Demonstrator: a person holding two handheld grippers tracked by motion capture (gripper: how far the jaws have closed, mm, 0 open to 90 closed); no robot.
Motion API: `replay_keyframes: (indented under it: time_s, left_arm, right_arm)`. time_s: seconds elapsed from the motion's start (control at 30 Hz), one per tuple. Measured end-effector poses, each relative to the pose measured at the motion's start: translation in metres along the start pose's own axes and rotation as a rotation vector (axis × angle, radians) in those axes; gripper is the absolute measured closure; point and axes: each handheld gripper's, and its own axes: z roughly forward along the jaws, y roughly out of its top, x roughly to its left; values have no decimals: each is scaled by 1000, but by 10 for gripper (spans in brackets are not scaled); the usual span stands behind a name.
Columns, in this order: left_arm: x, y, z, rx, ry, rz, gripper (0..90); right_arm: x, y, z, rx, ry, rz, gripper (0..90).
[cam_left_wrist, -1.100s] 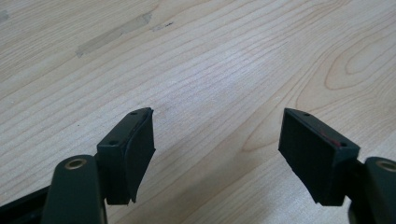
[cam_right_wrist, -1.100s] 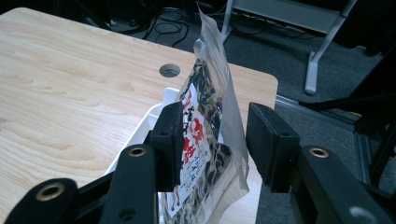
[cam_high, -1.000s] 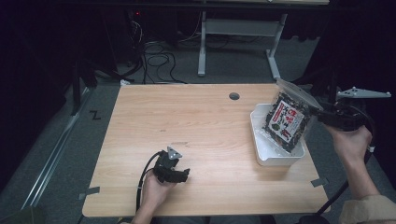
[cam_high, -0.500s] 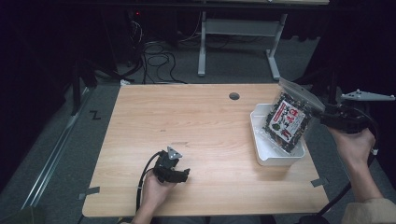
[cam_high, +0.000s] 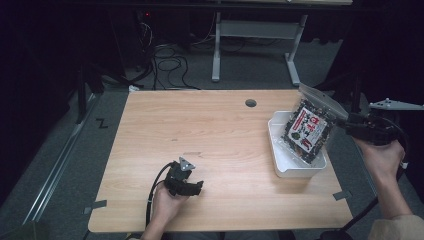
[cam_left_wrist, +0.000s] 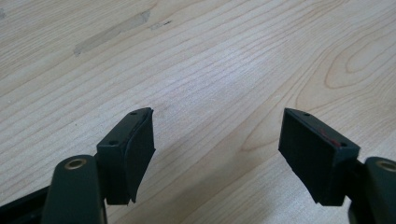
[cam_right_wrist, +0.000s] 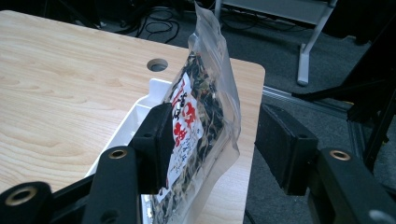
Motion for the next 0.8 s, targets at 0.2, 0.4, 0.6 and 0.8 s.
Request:
replay_keyframes:
  time_s: [0.2, 0.4, 0.6, 0.8]
  left_arm:
    - [0, 0, -1, -7, 1, -1, 274]
    - [0, 0, -1, -12, 1, -2, 274]
    - [-1, 0, -2, -12, 0, 3, 274]
    - [-2, 1, -2, -14, 0, 7, 274]
  right_arm:
    - [3, -7, -6, -10, 13, 3, 478]
    - [10, -18, -12, -28, 34, -5, 482]
    - [17, -28, -15, -39, 67, -8, 501]
    - [31, -40, -14, -50, 105, -20, 515]
